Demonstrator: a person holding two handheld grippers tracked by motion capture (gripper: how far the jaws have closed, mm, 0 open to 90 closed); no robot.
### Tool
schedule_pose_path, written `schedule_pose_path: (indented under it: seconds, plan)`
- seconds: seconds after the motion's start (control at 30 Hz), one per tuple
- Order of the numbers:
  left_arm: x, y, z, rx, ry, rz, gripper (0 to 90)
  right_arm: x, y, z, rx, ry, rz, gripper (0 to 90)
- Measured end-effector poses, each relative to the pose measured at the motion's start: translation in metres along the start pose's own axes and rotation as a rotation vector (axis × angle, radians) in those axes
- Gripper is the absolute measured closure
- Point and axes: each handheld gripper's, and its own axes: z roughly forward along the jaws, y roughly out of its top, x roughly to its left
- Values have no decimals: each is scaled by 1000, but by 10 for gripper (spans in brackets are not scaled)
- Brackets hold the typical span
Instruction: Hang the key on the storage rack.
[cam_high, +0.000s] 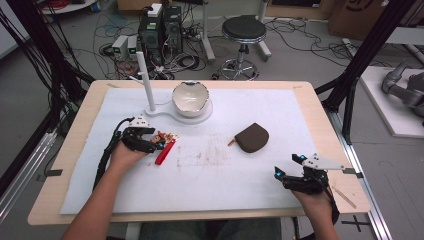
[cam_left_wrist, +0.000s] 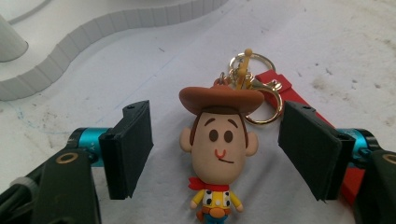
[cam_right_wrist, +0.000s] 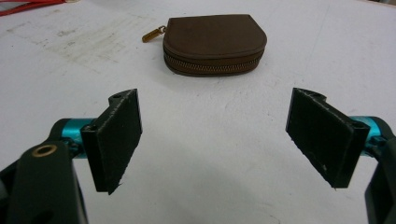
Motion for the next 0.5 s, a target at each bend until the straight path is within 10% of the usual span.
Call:
schedule_pose_path:
  seconds: [0.5]
  plan:
    - [-3, 2, 3, 23, -12, 14, 438, 4, 3, 5, 9, 11, -10, 185]
